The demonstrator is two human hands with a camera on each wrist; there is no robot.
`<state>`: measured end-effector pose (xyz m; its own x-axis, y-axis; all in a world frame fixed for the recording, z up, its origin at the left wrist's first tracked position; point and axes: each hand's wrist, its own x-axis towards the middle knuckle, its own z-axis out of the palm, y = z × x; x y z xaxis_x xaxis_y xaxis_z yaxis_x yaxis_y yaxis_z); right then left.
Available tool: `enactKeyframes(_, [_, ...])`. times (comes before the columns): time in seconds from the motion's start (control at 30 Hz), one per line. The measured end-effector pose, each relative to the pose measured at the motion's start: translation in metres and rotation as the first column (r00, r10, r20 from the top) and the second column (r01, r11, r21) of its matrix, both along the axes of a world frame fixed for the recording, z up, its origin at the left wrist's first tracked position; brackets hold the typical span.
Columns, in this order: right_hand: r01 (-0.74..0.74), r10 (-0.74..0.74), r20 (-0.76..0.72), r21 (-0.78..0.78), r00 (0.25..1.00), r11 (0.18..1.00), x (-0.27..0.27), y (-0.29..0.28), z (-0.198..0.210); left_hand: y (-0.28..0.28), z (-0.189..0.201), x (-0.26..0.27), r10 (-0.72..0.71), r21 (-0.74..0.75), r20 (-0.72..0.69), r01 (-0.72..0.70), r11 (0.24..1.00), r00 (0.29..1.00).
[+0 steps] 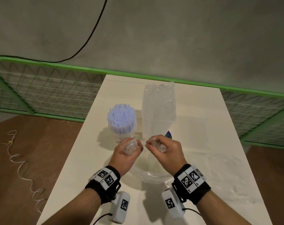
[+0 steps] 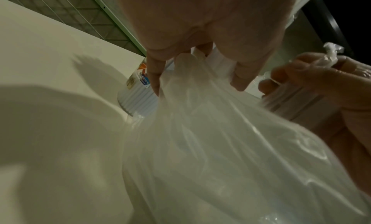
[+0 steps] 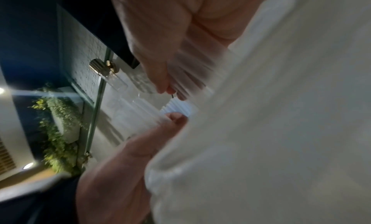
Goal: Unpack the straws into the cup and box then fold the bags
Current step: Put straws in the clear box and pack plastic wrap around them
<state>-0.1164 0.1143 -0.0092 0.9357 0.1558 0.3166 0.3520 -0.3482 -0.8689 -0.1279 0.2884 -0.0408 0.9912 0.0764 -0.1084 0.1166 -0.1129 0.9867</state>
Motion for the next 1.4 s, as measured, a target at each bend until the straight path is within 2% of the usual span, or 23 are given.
enactKeyframes(0.3, [0.119, -0.120, 0.025, 0.015, 0.992, 0.993, 0.018, -0.012, 0.010, -0.005, -0.003, 0.008, -0.013, 0.013, -0.035, 0.013, 1.000, 0.999])
enactKeyframes(0.37, [0.122, -0.124, 0.031, 0.061, 0.992, 0.991, 0.028, -0.018, 0.031, -0.006, -0.006, 0.007, -0.012, -0.010, -0.046, 0.011, 1.000, 0.999])
enactKeyframes(0.47, [0.104, -0.113, 0.029, 0.210, 0.993, 0.972, 0.049, -0.027, 0.082, -0.004, -0.010, 0.007, -0.013, -0.003, -0.041, 0.013, 1.000, 0.999])
enactKeyframes(0.63, [0.060, -0.134, 0.177, 0.374, 0.975, 0.926, 0.088, -0.045, 0.168, -0.002, -0.013, 0.008, -0.004, 0.010, -0.037, 0.005, 1.000, 0.999])
enactKeyframes(0.73, [0.042, -0.144, 0.194, 0.451, 0.970, 0.892, 0.112, -0.048, 0.191, -0.003, -0.014, 0.008, 0.005, -0.002, -0.026, -0.005, 1.000, 1.000])
enactKeyframes(0.87, [0.048, -0.146, 0.170, 0.478, 0.975, 0.877, 0.138, -0.047, 0.192, -0.002, -0.016, 0.008, 0.000, -0.013, -0.033, 0.000, 1.000, 0.999])
enactKeyframes(1.13, [-0.022, -0.007, 0.157, 0.181, 0.988, 0.983, 0.158, -0.045, 0.166, -0.004, -0.016, 0.008, 0.021, -0.015, -0.056, -0.022, 1.000, 0.998])
enactKeyframes(1.2, [-0.052, 0.044, 0.164, 0.045, 0.985, 0.998, 0.160, -0.041, 0.159, -0.004, -0.015, 0.007, 0.028, -0.017, -0.063, -0.029, 0.999, 0.998])
enactKeyframes(1.23, [-0.041, 0.056, 0.191, -0.078, 0.980, 0.996, 0.162, -0.039, 0.154, -0.004, -0.015, 0.007, 0.026, -0.017, -0.067, -0.027, 0.999, 0.997])
enactKeyframes(1.27, [-0.007, 0.063, 0.238, -0.226, 0.969, 0.974, 0.163, -0.038, 0.147, -0.004, -0.015, 0.008, 0.021, -0.013, -0.070, -0.022, 1.000, 0.997])
enactKeyframes(1.33, [0.053, 0.133, 0.339, -0.489, 0.931, 0.870, 0.163, -0.036, 0.131, -0.005, -0.015, 0.007, 0.014, -0.013, -0.079, -0.015, 1.000, 0.997])
enactKeyframes(1.4, [0.039, 0.243, 0.346, -0.640, 0.906, 0.768, 0.162, -0.035, 0.109, -0.005, -0.015, 0.007, 0.025, -0.027, -0.085, -0.027, 0.999, 0.996])
